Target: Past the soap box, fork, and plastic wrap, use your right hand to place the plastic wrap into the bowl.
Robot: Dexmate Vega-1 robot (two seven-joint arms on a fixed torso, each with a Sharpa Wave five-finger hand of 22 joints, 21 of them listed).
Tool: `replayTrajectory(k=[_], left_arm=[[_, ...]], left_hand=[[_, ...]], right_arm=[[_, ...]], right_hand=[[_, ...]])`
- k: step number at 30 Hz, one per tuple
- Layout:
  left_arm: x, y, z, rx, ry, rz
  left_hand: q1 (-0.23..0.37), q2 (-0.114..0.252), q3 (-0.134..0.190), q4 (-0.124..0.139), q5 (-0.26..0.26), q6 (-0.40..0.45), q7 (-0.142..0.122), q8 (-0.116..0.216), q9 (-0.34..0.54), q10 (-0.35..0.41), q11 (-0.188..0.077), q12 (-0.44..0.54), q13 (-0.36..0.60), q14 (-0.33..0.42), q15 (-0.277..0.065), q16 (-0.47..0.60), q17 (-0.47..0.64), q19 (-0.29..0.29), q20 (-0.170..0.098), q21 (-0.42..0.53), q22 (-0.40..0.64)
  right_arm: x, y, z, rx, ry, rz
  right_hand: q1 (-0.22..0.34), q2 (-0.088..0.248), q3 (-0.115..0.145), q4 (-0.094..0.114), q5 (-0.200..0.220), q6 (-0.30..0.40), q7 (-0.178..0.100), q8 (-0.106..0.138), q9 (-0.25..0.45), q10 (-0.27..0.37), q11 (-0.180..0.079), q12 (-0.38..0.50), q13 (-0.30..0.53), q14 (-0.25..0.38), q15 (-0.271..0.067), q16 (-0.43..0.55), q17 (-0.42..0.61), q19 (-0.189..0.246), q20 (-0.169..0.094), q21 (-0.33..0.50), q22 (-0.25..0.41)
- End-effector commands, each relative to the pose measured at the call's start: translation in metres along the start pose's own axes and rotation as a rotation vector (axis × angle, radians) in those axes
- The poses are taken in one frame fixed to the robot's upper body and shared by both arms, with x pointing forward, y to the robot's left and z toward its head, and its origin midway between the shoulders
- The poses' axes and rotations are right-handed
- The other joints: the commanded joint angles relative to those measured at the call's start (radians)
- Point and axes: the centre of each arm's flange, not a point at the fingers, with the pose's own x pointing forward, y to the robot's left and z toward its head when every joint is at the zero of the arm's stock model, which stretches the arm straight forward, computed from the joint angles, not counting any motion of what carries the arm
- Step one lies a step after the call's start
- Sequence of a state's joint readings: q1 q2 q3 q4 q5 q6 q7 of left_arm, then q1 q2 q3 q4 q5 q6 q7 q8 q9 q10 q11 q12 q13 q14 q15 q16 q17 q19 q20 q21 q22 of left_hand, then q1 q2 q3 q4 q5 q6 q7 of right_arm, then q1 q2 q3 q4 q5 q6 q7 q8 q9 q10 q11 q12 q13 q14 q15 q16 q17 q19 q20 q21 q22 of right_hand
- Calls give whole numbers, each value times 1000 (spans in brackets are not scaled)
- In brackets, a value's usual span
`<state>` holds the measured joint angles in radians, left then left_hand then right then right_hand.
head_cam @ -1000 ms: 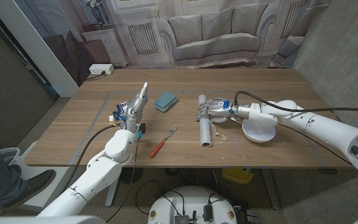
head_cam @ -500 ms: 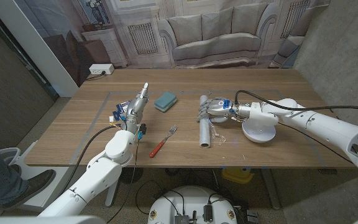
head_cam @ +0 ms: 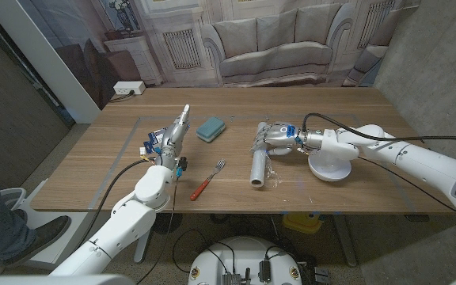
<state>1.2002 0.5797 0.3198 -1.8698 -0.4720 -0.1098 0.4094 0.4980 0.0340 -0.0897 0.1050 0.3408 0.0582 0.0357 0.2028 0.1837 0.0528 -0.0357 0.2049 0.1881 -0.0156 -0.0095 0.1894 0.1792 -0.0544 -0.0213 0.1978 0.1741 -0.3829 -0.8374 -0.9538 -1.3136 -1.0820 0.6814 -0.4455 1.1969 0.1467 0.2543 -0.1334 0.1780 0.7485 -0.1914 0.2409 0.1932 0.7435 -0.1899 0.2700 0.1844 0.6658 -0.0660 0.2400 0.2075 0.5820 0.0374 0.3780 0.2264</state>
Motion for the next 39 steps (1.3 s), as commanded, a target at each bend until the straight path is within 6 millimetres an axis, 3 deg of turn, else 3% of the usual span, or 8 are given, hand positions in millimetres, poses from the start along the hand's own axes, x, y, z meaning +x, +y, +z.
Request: replayTrajectory(k=[1, 10, 32, 39], left_arm=[[6, -4, 0, -8, -5, -3], [16, -6, 2, -12, -14, -12], [62, -12, 16, -17, -36, -96], [60, -10, 27, -11, -72, -110]], left_hand=[[2, 9, -5, 3, 8, 9, 0, -1, 5, 2, 3, 0, 2, -2, -4, -1, 4, -2, -5, 1, 6], [2, 10, -7, 3, 8, 10, 0, -1, 5, 1, 0, 0, 2, -2, -3, -1, 4, -2, -5, 1, 6], [4, 13, -12, 3, 7, 12, 2, -1, 5, 3, 2, 0, 2, -2, -3, -1, 4, -3, -6, 1, 6], [5, 13, -14, 3, 7, 12, 1, -1, 5, 3, 1, 0, 2, -2, -2, -1, 4, -3, -6, 1, 6]], right_arm=[[-2, -18, -4, -36, 26, -70], [-6, -29, -4, -47, 72, -103], [-23, -54, 13, -23, 231, -105], [-32, -63, 20, -23, 310, -114]], right_hand=[[16, 53, 98, 100, 5, 87, 17, 9, 6, 17, -2, 4, 1, 12, -166, -3, 1, 86, -252, 6, 5], [12, 53, 104, 108, 5, 91, 18, 5, 7, 33, 1, 5, 1, 21, -165, -4, 0, 91, -252, 14, 7], [2, 45, 112, 122, 2, 106, 28, -1, 8, 56, 13, 1, 0, 45, -165, -5, -1, 101, -251, 30, 10], [-9, 38, 109, 129, 0, 116, 32, -3, 8, 70, 16, 1, 0, 55, -164, -6, -2, 104, -250, 36, 11]])
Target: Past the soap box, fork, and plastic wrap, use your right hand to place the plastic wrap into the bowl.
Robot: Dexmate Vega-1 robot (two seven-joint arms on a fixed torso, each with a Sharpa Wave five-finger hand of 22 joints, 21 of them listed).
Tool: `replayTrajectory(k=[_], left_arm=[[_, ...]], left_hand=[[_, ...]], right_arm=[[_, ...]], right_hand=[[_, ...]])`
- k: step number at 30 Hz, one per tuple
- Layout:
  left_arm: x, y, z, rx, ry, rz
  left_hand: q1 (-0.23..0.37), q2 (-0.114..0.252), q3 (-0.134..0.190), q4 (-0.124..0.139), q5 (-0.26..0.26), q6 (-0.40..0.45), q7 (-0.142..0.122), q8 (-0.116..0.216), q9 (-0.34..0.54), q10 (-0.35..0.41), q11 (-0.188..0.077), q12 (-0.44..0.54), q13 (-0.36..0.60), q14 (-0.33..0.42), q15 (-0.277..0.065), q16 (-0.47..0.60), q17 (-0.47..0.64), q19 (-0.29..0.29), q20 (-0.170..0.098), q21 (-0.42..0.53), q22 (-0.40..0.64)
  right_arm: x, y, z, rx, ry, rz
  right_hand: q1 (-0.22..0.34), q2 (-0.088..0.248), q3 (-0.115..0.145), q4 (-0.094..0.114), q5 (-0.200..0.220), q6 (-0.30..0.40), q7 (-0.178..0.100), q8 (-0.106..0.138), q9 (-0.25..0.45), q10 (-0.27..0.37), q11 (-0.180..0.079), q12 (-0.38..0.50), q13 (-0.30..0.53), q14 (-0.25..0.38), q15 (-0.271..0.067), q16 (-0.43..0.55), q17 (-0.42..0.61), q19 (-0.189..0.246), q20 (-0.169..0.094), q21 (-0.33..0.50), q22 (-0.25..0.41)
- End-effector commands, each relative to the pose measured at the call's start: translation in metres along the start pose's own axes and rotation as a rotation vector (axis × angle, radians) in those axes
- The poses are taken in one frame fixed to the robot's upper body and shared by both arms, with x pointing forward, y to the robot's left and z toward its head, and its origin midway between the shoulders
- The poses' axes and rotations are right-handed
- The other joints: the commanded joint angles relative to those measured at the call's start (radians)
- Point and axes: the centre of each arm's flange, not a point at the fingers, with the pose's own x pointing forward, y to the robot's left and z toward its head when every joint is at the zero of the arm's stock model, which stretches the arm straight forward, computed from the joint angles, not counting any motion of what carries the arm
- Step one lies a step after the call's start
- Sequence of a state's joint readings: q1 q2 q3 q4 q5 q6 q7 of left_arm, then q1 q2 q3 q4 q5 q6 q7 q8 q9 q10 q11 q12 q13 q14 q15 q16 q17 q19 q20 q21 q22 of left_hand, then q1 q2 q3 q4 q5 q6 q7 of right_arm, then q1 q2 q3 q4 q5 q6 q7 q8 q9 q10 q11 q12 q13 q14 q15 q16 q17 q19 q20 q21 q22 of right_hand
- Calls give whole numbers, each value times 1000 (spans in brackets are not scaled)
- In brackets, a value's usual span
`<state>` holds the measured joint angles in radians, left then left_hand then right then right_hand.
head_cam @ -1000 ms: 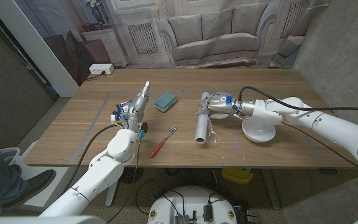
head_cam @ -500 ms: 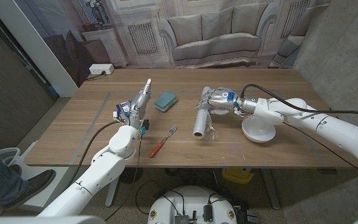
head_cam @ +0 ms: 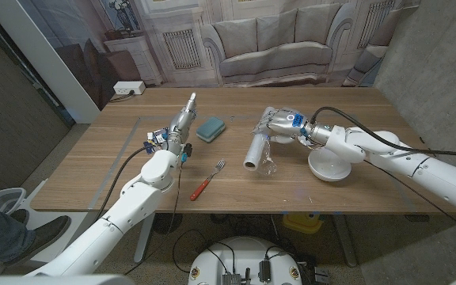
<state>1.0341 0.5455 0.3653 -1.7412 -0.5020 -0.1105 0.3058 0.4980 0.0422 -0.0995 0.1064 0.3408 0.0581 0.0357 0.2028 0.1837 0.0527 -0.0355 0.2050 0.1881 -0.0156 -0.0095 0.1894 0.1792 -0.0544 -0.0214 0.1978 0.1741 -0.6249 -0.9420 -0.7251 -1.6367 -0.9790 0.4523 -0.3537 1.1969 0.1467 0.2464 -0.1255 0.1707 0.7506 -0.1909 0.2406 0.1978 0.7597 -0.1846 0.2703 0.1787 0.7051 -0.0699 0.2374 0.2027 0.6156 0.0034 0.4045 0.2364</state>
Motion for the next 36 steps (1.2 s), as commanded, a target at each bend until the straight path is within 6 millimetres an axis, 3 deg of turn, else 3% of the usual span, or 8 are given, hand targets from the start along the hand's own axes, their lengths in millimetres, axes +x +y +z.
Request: replayTrajectory(k=[1, 17, 36], left_arm=[[9, 1, 16, 7, -47, -38], [11, 11, 31, 37, -72, -81], [3, 8, 38, 38, -91, -57]], left_hand=[[5, 5, -4, 2, 7, 12, 1, -1, 5, 4, 2, 0, 2, -2, -3, -1, 4, -4, -6, 1, 6], [7, 7, -8, 1, 6, 13, 2, -2, 5, 6, 4, 0, 2, -1, -3, -1, 4, -5, -5, 1, 6], [10, 10, -11, 1, 6, 15, 2, -1, 5, 6, 5, 0, 2, 0, -5, -1, 4, -7, -5, 0, 6]], right_arm=[[-13, -17, 7, -5, 133, -3], [-27, -32, 22, -27, 275, -41], [-60, -46, 25, -41, 371, -25]], right_hand=[[-9, 37, 117, 122, 7, 115, 32, -3, 3, 58, 15, 1, 5, 18, -161, -4, 2, 72, -216, 11, 1], [-19, 35, 116, 127, 6, 131, 32, -3, 4, 70, 11, -2, 5, 30, -160, -6, 1, 76, -216, 19, 2], [-25, 33, 116, 129, 6, 136, 31, -7, 5, 78, 13, -6, 5, 37, -160, -10, 0, 74, -215, 25, 2]])
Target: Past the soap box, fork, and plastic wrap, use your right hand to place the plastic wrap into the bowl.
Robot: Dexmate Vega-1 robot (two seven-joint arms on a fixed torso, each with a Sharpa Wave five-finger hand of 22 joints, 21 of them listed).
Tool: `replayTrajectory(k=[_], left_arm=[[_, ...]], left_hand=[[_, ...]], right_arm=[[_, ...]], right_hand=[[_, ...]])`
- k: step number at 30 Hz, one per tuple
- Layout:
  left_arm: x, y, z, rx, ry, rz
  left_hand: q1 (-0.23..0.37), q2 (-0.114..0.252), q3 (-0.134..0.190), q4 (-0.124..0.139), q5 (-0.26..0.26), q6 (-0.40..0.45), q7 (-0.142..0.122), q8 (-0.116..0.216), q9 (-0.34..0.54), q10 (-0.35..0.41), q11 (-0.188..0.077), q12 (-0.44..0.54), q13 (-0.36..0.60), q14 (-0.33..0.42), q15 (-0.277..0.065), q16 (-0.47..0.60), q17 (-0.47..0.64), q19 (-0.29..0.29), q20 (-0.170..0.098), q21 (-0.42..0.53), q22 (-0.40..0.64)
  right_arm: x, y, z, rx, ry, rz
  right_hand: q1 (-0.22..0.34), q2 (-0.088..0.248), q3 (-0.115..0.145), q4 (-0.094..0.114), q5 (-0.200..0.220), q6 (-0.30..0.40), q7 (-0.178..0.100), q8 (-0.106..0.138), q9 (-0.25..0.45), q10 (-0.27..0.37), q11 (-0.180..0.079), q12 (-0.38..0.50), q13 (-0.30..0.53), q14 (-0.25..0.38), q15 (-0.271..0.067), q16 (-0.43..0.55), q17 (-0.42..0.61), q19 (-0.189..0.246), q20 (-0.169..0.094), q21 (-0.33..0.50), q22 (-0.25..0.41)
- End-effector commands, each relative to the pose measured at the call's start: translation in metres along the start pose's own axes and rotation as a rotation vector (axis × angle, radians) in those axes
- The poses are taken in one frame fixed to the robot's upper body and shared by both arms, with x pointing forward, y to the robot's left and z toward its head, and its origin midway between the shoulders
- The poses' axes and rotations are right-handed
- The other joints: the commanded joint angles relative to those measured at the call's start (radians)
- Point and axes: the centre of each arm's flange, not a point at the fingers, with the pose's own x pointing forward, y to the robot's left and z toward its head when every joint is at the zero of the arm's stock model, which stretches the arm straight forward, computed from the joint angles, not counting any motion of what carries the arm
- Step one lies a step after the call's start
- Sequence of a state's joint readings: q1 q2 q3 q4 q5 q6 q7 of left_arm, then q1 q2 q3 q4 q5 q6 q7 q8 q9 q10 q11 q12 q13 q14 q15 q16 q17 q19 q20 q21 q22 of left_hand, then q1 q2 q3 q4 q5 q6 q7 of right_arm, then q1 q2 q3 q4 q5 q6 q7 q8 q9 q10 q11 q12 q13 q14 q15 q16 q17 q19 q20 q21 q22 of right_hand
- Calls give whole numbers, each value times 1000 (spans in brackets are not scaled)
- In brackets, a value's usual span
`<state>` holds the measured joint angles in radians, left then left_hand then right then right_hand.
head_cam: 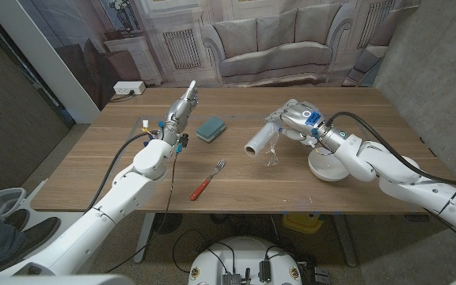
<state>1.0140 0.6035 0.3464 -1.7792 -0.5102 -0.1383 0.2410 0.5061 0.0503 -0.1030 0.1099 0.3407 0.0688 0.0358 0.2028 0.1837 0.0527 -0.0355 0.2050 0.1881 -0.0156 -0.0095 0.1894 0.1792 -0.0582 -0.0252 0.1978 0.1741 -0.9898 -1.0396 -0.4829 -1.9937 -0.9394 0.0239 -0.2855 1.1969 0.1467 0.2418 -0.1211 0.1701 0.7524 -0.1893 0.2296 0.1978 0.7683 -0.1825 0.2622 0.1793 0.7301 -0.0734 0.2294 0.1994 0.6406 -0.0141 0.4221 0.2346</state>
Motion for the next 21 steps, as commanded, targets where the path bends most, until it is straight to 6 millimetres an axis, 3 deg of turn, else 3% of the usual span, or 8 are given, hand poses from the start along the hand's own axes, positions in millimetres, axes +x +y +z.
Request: replayTrajectory(k=[1, 21], left_arm=[[-4, 0, 4, 0, -12, 15], [-2, -10, 7, -3, -23, 33]], left_hand=[[2, 2, -8, -3, 6, 5, 1, -1, 5, 6, 4, 0, 2, 0, -5, -1, 4, -3, -1, 0, 6], [4, 3, -12, -3, 5, 4, 1, -2, 5, 6, 1, -1, 2, -1, -4, -1, 4, -5, -1, 0, 6]], right_arm=[[-19, -11, -3, -10, 67, 9], [-67, -6, -11, -29, 129, 39]], right_hand=[[-26, 33, 120, 125, 6, 136, 29, 4, 5, 70, 10, 2, 5, 12, -157, -2, 3, 49, -198, 8, 4], [-29, 32, 122, 125, 6, 139, 30, -1, 6, 75, 9, -4, 5, 20, -158, -4, 3, 48, -198, 14, 4]])
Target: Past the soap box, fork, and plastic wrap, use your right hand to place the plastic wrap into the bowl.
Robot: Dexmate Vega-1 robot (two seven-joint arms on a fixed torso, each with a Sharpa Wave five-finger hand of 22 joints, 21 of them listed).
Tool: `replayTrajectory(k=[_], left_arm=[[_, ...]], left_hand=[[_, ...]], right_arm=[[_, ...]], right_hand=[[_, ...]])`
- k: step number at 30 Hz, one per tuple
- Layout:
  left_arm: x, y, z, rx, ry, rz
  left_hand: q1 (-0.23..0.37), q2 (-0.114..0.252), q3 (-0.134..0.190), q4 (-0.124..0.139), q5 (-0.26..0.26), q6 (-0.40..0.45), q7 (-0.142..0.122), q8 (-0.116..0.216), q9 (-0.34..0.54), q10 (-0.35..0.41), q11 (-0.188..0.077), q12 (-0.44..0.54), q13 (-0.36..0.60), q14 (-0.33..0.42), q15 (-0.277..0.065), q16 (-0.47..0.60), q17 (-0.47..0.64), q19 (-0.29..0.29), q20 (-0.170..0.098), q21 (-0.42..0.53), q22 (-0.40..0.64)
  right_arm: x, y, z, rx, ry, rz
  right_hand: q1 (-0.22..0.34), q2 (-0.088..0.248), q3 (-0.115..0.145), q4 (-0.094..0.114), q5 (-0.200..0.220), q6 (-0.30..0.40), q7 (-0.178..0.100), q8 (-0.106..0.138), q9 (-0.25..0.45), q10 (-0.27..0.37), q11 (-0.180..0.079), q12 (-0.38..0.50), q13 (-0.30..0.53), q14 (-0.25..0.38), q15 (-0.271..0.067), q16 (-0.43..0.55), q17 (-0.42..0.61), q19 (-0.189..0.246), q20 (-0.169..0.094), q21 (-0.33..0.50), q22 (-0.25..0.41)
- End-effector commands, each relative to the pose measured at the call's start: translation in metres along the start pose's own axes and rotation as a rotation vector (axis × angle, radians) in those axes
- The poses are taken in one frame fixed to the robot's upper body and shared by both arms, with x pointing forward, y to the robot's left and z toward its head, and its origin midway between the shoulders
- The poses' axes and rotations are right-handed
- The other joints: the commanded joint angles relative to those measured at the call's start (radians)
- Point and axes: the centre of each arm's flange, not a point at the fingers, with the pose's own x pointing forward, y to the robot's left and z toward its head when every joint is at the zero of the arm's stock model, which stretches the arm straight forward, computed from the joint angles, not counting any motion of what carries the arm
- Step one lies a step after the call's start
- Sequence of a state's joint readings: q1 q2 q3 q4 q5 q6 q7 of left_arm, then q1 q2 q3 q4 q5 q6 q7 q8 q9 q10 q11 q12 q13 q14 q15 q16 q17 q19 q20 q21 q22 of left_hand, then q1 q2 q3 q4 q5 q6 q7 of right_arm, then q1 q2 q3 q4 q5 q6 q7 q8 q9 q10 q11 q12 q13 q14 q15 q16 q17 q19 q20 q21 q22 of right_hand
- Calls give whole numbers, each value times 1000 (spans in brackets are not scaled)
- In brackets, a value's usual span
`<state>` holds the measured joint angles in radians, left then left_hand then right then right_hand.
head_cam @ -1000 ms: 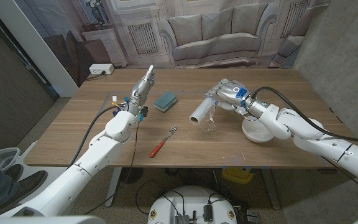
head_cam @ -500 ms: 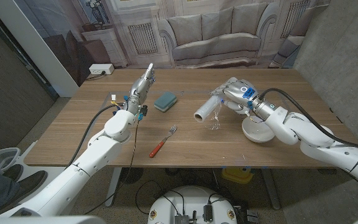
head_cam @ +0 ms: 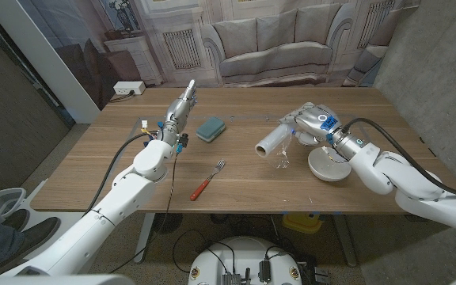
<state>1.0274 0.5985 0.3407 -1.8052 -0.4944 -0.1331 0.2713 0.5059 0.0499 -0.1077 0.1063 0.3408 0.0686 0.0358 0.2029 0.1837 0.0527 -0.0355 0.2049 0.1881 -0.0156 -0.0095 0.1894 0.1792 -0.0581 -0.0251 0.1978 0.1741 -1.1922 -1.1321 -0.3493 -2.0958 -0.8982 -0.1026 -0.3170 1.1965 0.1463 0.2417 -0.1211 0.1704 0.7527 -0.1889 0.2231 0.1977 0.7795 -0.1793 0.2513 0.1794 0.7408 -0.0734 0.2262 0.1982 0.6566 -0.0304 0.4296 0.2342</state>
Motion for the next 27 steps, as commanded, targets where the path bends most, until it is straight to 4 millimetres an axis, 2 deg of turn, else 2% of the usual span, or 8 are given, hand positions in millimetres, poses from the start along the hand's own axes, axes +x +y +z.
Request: replayTrajectory(k=[1, 14, 27], left_arm=[[1, -8, 2, -7, -13, 12], [3, -20, 4, -6, -20, 23], [6, -28, 4, -2, -21, 25]], left_hand=[[4, 4, -7, 0, 5, 5, 1, -2, 5, 7, 1, 0, 2, -1, -4, -1, 4, -5, -1, 0, 6], [6, 5, -10, 0, 5, 6, 1, -2, 5, 6, 1, -1, 2, -1, -5, -1, 4, -5, -1, 0, 6], [7, 6, -12, 0, 4, 7, 2, -2, 5, 5, 3, -2, 2, -1, -5, -2, 4, -7, -2, 0, 6]], right_arm=[[-27, 1, -9, -23, 39, 15], [-57, 4, -23, -43, 90, 60], [-72, 16, -30, -54, 110, 117]], right_hand=[[-29, 33, 122, 125, 6, 138, 29, 5, 6, 63, 5, 6, 5, 9, -158, -1, 4, 32, -182, 7, 5], [-31, 33, 123, 124, 6, 140, 25, 2, 7, 65, 6, 2, 5, 11, -158, -5, 4, 29, -181, 10, 5], [-33, 33, 125, 124, 6, 141, 26, 0, 7, 68, 10, -2, 5, 13, -158, -7, 3, 27, -181, 14, 5]])
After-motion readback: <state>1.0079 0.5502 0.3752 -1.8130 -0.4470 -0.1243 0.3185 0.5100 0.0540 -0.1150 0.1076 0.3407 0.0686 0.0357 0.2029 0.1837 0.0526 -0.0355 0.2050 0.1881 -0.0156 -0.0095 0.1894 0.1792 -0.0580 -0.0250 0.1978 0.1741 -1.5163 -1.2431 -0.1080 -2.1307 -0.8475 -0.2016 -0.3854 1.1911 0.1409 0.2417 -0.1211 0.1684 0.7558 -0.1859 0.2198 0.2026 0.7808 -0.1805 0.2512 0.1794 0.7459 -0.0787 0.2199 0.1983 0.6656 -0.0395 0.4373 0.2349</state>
